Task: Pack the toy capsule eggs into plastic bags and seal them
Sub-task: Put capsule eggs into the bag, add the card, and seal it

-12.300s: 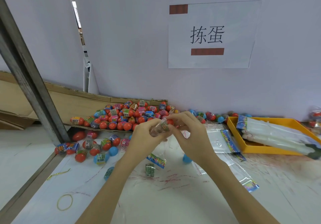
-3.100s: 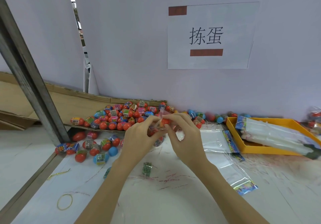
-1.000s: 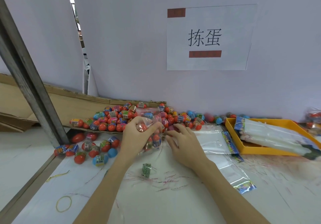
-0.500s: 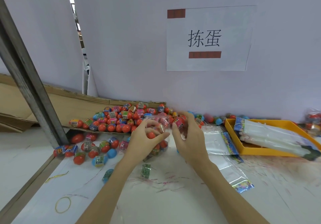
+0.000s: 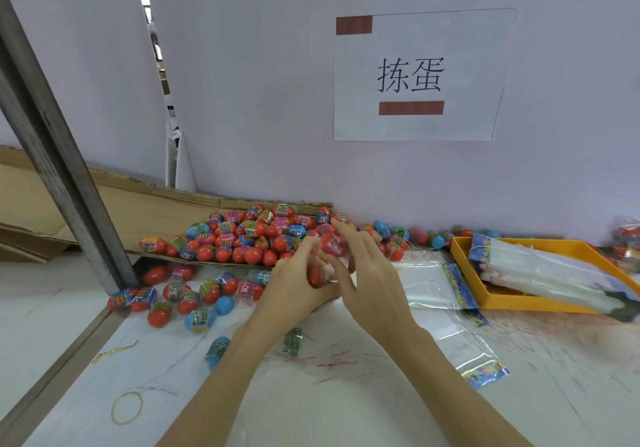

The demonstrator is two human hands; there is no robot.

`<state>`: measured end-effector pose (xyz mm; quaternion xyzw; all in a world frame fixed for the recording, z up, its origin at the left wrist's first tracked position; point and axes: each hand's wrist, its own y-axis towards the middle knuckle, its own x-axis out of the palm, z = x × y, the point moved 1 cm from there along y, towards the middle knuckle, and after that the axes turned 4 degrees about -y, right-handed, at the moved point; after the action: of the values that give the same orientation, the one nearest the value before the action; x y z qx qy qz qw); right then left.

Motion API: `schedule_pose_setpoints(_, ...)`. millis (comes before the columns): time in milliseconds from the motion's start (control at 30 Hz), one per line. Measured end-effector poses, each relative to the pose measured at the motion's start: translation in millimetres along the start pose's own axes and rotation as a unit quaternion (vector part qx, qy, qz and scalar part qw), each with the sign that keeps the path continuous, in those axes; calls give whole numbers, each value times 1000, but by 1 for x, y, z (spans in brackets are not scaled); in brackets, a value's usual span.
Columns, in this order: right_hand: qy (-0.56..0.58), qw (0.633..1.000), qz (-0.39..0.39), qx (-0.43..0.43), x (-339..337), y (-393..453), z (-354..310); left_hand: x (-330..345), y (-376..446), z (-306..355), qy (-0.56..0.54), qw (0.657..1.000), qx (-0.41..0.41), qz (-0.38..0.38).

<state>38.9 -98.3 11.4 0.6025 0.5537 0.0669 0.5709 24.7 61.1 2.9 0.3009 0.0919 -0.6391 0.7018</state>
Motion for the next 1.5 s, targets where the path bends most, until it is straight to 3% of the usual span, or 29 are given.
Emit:
schedule_pose_setpoints(133, 6, 999, 1, 51, -4, 2, 7, 0, 0, 0, -2, 998, -8, -63)
schedule_pose_setpoints(367, -14, 996, -84, -1, -14, 5, 12, -5, 2, -4, -50, 998, -16, -19)
schedule_pose_setpoints(500, -30, 995, -95, 16, -13, 4, 15, -10, 1, -2, -97, 995, -31, -12)
schedule_pose_setpoints(700, 8, 996, -70, 61, -11, 3, 20, -21, 1, 4, -193, 979, -56, -19)
schedule_pose_setpoints(867, 78, 989, -25, 122, -9, 6, 20, -23, 0, 7, -215, 973, -73, -42)
schedule_pose_setpoints(1033, 161, 969, -27, 188, -8, 8, 22, -24, 1, 12, -230, 971, -67, -9)
schedule_pose_setpoints(1267, 206, 963, -105, 138, -10, 6, 17, -33, 2, 8, -318, 940, -123, 22)
schedule_pose_setpoints(1400, 289, 930, -124, 193, -8, 8, 16, -34, 4, 7, -344, 918, -197, 18)
schedule_pose_setpoints(1500, 293, 923, -126, 216, -7, 9, 19, -38, 3, 8, -411, 875, -257, -22)
